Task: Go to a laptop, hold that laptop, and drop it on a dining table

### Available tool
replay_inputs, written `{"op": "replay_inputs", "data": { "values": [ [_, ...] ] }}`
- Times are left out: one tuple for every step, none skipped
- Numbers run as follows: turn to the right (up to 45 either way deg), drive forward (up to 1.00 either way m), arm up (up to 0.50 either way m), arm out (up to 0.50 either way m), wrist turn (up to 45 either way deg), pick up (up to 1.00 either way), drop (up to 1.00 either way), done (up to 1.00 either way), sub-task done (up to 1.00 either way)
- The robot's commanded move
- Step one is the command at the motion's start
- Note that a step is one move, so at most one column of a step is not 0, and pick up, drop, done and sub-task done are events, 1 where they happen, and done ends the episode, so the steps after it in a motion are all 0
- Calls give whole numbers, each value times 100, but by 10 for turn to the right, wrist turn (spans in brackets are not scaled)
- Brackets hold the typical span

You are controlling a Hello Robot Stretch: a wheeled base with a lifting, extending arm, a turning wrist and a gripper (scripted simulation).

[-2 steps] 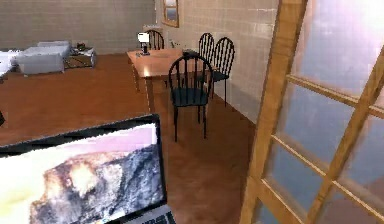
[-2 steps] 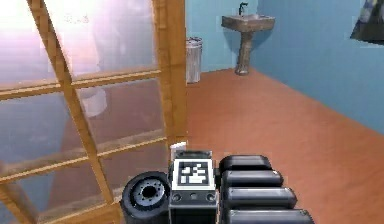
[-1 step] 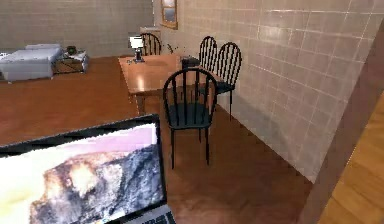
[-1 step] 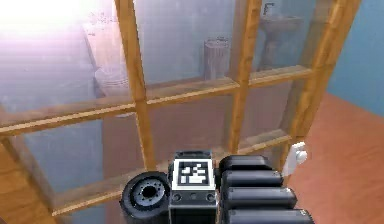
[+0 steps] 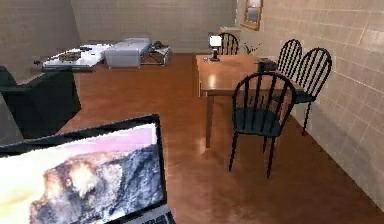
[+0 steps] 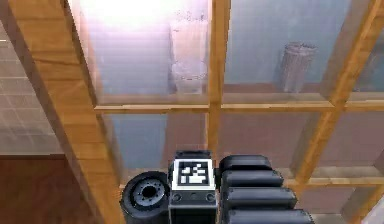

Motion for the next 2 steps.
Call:
{"op": "replay_inputs", "data": {
  "values": [
    [0,30,0,0,0,0,0,0,0],
    [-90,0,0,0,0,0,0,0,0]
  ]
}}
